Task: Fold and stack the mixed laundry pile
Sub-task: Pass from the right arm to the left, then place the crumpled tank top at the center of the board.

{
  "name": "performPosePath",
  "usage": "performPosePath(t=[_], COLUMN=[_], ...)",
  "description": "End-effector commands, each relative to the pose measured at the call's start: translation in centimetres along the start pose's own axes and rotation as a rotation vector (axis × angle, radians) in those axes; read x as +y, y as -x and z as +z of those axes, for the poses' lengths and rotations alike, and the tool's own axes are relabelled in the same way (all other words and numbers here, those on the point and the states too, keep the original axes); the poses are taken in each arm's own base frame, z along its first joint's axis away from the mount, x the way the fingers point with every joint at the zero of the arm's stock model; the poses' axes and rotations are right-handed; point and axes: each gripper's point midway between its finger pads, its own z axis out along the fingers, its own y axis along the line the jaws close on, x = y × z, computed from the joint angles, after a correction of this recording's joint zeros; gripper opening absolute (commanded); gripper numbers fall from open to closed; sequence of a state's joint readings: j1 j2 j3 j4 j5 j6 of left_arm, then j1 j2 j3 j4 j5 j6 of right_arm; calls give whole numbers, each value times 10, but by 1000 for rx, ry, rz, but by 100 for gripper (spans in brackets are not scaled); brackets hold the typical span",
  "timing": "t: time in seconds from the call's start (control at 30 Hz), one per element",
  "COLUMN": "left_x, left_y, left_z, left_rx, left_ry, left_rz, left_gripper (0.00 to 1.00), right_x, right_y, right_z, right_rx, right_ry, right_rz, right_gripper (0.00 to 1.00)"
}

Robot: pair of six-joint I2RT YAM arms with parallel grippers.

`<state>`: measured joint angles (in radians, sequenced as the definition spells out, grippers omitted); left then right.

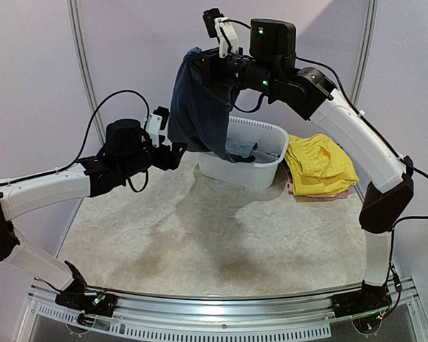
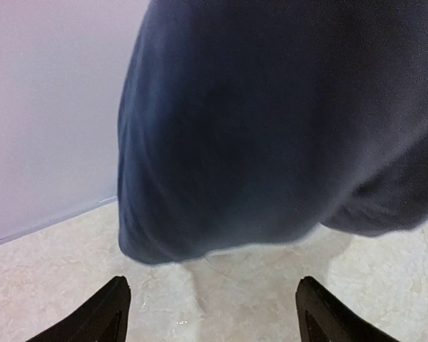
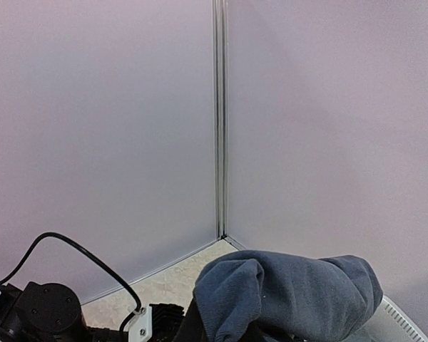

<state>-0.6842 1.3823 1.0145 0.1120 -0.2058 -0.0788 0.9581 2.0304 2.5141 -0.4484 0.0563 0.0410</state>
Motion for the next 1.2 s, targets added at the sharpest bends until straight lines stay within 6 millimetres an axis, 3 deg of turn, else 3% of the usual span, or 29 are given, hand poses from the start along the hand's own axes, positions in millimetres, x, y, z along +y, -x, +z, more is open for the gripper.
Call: performPosePath(t=[0.0,0.03,0.07,0.1,0.17,0.2,0.3,0.37,0.47,0.57,0.6,0.63,0.67,0.7,0.77,0.83,0.9,1.0,1.17], left_x=[18,17,17,16,16,16,18,28,49,71,76,79,79,75,64,50,38,29,38], left_y=[26,28,31,32,33,33,31,27,17,17,18,17,14,10,-5,-26,-52,-81,-80], left_z=[-1,1,4,6,7,4,-12,-29,-60,-96,-106,-114,-120,-121,-118,-113,-108,-107,-116], left_rx=[-95,-101,-107,-109,-108,-111,-90,-54,47,97,99,109,128,146,206,286,366,429,377], left_ry=[78,76,74,75,73,76,106,156,253,359,379,390,383,362,307,278,272,301,351], left_rz=[21,22,23,22,18,13,7,-1,-4,-6,-13,-19,-29,-36,-47,-31,1,28,4], left_gripper=[80,75,63,49,11,0,0,0,0,0,0,0,0,0,0,9,33,68,88], right_x=[22,24,26,25,20,16,-8,-32,-74,-108,-111,-113,-109,-104,-95,-94,-100,-111,-114], right_y=[59,62,64,65,66,65,55,36,-18,-112,-132,-172,-194,-213,-240,-257,-270,-291,-324], right_z=[-41,-44,-48,-49,-52,-53,-53,-51,-50,-52,-54,-56,-59,-62,-69,-78,-88,-97,-84], right_rx=[-124,-128,-130,-129,-123,-118,-84,-41,78,272,295,369,398,429,488,528,547,583,636], right_ry=[29,27,19,3,-33,-54,-192,-341,-557,-629,-629,-622,-582,-552,-505,-507,-532,-533,-436], right_rz=[-9,-13,-13,-33,-53,-56,-69,-95,-119,-28,43,63,110,143,174,186,200,259,391], right_gripper=[0,0,0,0,0,0,1,3,5,16,18,27,43,60,75,83,94,96,96])
